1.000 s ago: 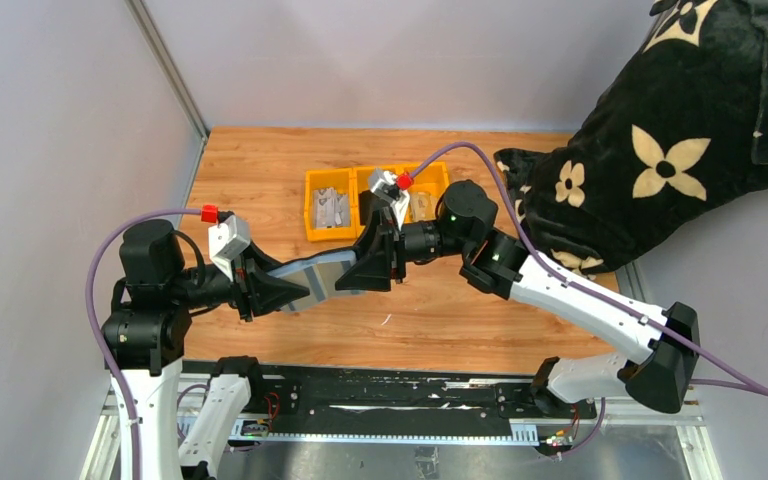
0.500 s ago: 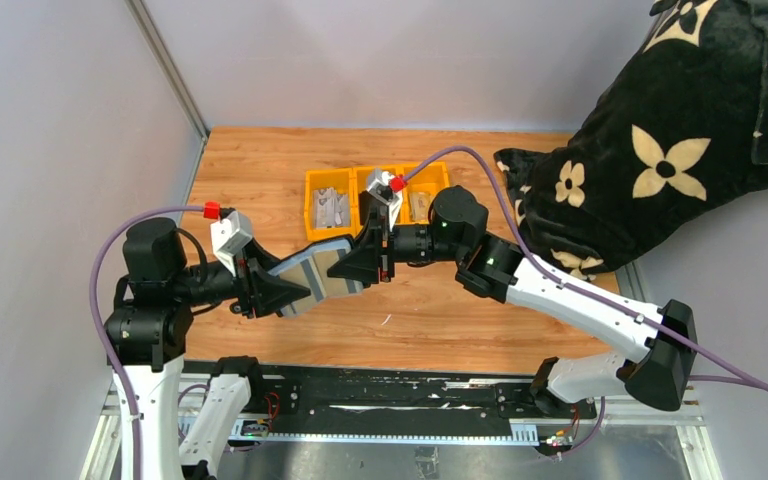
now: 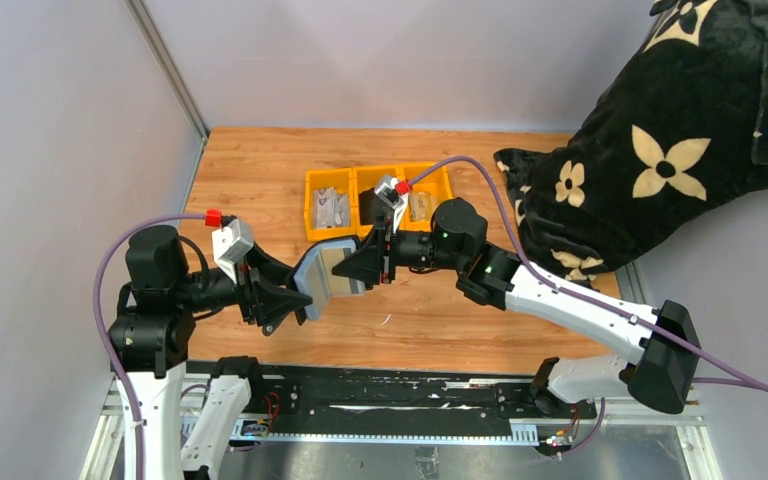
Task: Take the credit cards out of the card holder
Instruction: Remove the credit card from the card holder.
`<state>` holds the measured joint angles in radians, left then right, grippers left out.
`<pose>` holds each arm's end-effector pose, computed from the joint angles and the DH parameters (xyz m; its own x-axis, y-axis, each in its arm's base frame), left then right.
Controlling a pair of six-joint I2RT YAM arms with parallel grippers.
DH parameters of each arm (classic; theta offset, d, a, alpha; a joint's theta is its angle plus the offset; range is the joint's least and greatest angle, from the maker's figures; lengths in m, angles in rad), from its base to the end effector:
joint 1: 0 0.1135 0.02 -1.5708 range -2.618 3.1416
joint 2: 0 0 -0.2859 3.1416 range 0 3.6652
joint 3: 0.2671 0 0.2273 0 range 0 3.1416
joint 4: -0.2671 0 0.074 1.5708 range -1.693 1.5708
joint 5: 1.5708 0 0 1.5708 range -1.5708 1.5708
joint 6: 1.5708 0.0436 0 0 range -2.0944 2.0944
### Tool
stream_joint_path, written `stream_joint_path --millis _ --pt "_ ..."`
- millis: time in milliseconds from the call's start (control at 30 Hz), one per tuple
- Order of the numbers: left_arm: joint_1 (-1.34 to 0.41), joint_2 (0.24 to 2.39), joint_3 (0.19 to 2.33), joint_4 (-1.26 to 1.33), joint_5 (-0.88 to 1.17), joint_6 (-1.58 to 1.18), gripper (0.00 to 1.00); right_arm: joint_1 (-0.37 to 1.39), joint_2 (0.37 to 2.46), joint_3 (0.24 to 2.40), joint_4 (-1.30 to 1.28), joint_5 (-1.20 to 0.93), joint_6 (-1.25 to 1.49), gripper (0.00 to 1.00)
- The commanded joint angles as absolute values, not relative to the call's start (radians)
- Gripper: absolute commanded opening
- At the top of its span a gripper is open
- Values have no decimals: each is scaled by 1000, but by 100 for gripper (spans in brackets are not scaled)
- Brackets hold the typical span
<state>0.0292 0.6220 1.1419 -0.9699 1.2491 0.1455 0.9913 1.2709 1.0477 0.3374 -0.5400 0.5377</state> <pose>0.0284 -0.0406 0.4029 -0.3077 0.0369 -0.9508 0.8988 0.3392 -0.2777 0.1309 0.2409 0.4093 -0.4572 0.1036 -0.8833 -0.8886 -0.0125 0.4585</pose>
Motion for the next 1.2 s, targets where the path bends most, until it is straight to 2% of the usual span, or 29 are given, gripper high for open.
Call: stream_joint_path --millis 0,167,367,600,733,867,1167 --pt "26 615 1132 -957 1274 141 49 976 1236 1036 451 -531 582 0" --pt "26 615 1133 -959 1235 148 44 976 1241 1040 471 -569 591 0" --pt "27 618 1139 -958 1231 158 33 976 1227 1037 487 -608 579 0" --pt "26 629 1155 -961 1136 167 27 977 1224 1020 555 -670 596 0" --pt "26 633 1156 -962 1072 164 37 977 1226 1003 626 -708 624 0" --pt "26 636 1160 -961 1048 156 53 977 1221 1000 656 -726 635 0" --pt "27 621 1149 -959 1114 164 58 974 1193 1001 652 -742 621 0"
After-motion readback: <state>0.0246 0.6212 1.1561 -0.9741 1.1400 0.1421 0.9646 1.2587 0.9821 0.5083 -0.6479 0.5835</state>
